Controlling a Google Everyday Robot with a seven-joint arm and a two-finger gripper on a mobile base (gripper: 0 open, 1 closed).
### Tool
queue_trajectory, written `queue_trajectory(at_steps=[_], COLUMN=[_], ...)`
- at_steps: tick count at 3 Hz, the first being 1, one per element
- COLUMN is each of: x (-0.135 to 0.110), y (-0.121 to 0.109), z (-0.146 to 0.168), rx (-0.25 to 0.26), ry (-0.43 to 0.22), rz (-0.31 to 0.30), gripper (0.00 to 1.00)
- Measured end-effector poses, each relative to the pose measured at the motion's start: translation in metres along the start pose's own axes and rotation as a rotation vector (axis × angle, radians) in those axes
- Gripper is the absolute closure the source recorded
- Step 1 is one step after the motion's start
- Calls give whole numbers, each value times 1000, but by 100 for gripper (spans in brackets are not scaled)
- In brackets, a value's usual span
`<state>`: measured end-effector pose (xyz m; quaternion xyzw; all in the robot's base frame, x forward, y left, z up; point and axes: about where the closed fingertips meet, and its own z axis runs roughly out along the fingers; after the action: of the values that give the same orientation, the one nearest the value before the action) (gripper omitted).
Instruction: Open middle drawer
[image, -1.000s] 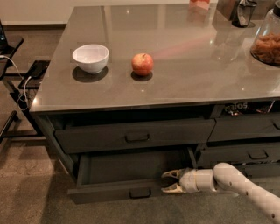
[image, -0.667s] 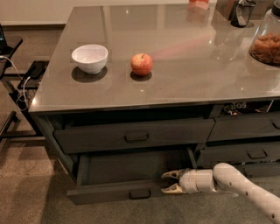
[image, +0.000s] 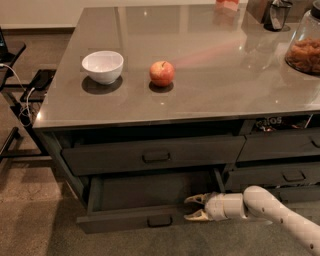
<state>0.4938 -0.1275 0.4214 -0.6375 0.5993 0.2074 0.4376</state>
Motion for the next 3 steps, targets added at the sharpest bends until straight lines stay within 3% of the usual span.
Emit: queue_trajectory(at_steps=[1, 2, 3], x=[5, 4, 16], y=[9, 9, 30], z=[-3, -4, -14], rx=[-1, -1, 6], ry=[-20, -20, -27], rz=[-3, -3, 5], gripper=[35, 30, 47])
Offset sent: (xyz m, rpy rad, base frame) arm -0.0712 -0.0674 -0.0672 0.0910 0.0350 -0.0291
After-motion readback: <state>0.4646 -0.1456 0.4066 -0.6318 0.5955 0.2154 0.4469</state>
